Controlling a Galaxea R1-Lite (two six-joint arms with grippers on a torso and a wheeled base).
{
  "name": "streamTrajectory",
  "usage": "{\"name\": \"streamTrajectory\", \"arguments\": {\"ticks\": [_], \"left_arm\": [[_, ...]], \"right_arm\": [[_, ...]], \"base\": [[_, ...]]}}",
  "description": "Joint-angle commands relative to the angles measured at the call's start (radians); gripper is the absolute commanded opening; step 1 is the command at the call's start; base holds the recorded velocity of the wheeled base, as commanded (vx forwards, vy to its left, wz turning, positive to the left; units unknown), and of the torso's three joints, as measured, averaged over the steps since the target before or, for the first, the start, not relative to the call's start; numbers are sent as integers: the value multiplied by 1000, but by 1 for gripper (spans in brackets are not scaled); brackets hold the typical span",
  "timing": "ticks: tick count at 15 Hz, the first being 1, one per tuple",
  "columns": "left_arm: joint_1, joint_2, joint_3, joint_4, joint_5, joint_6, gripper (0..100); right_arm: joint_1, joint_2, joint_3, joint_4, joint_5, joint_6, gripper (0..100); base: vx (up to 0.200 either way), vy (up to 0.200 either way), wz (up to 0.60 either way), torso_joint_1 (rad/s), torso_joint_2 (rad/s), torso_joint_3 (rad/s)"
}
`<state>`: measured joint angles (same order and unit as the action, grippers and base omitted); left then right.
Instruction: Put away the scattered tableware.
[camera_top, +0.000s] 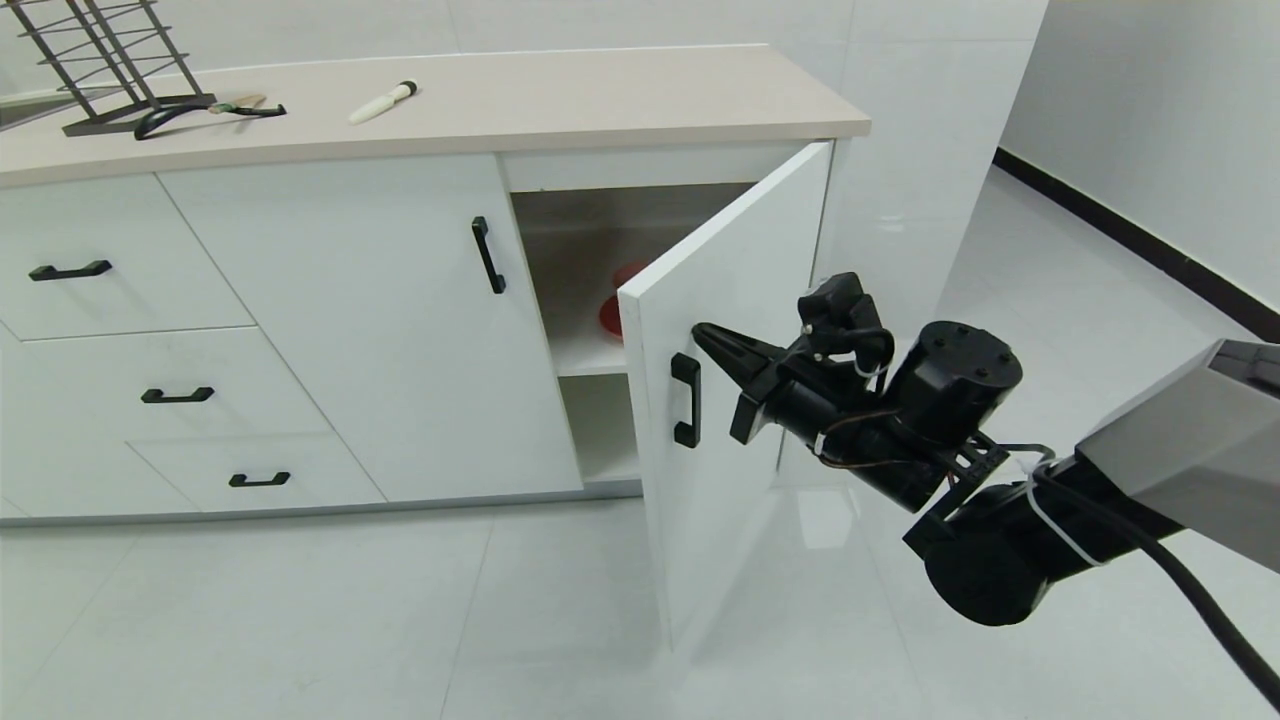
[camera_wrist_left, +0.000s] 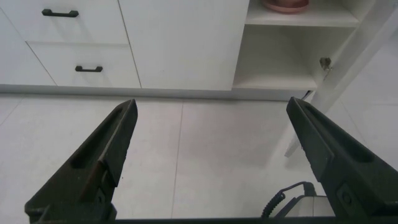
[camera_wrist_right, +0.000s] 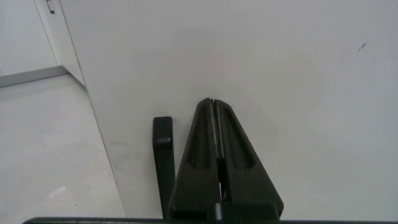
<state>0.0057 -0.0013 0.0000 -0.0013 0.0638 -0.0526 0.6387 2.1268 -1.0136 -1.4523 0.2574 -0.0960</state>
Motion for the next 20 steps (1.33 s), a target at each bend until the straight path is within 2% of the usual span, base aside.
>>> {"name": "streamTrajectory", "arguments": {"ticks": [1, 14, 17, 20], "left_arm": [[0, 1, 0, 0, 1, -1, 100], [0, 1, 0, 0, 1, 0, 100], [0, 1, 0, 0, 1, 0, 100], [0, 1, 0, 0, 1, -1, 100]], "right_arm": [[10, 38, -43, 0, 0, -1, 0], [30, 217, -338, 0, 0, 1, 0], [30, 139, -278, 0, 0, -1, 0], [53, -38, -57, -2, 0, -21, 0]], "base": [[0, 0, 0, 0, 0, 0], [0, 0, 0, 0, 0, 0], [0, 0, 0, 0, 0, 0], [0, 0, 0, 0, 0, 0]]}}
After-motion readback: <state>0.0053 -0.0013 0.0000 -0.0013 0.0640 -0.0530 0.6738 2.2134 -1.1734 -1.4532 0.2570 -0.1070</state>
